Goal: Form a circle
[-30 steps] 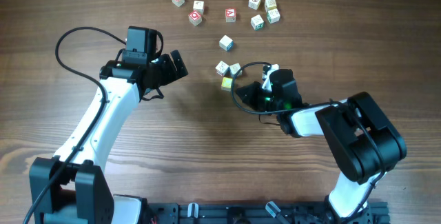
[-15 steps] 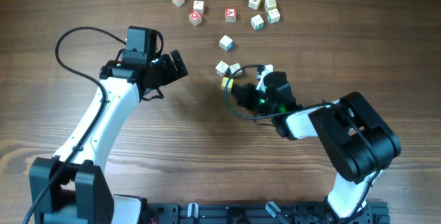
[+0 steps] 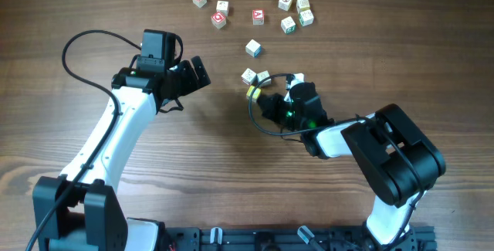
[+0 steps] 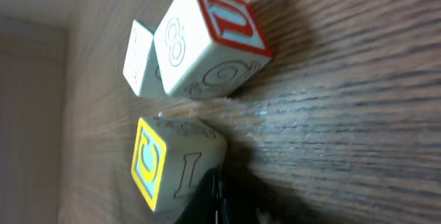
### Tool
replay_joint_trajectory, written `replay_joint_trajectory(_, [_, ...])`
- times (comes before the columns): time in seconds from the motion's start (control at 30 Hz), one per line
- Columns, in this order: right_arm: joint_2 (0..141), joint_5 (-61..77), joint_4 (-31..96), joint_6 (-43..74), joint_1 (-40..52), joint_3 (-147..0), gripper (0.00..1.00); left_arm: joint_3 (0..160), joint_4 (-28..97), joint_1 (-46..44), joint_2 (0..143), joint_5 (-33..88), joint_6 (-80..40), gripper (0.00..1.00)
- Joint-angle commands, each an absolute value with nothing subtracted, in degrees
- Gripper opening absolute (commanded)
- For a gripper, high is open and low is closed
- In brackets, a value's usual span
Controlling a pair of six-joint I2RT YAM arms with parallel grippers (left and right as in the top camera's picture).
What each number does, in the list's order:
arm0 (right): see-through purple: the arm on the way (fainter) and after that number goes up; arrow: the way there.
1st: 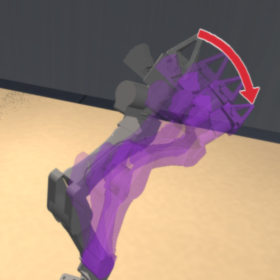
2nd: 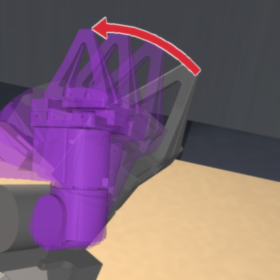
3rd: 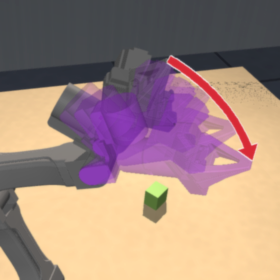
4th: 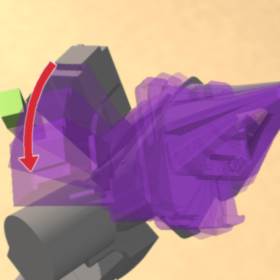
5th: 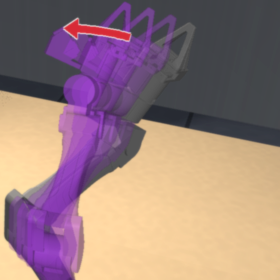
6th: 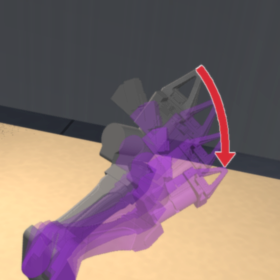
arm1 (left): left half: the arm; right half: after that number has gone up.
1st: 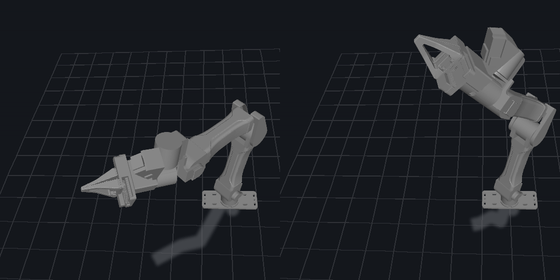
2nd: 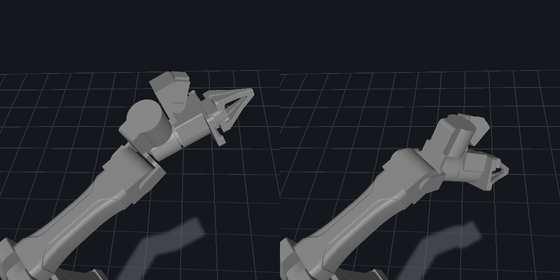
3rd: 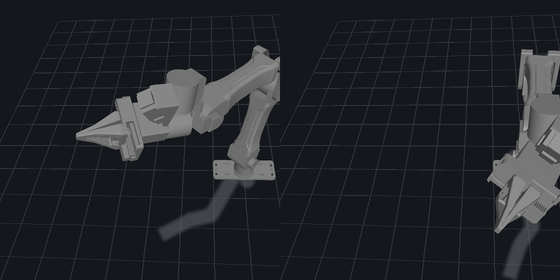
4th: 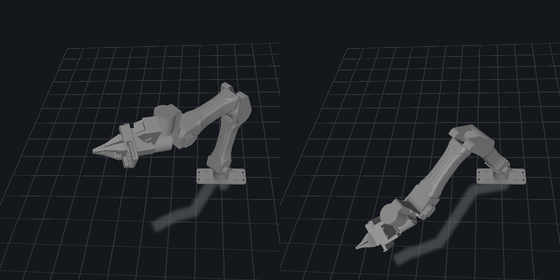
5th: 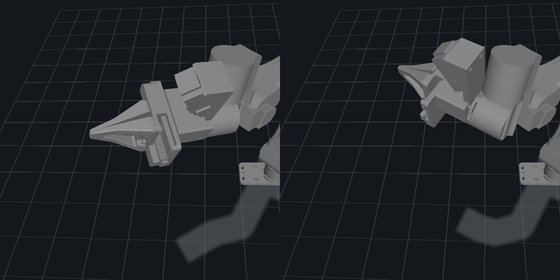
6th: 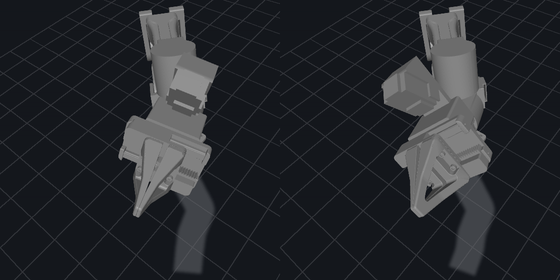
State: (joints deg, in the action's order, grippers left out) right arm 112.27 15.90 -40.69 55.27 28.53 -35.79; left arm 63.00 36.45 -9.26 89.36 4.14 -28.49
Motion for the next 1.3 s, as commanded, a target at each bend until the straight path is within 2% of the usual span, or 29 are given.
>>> replay_joint_trajectory(0.0, [114.9, 8.7, -38.3, 55.9, 28.3, -34.2, 0.05, 62.9, 36.5, -9.1, 89.3, 3.6, -27.4, 1.00])
replay_joint_trajectory(1.27, [114.9, 9.5, -43.2, 54.0, 28.3, -36.9, 0.05, 62.9, 36.5, -9.1, 89.3, 3.6, -27.4, 1.00])
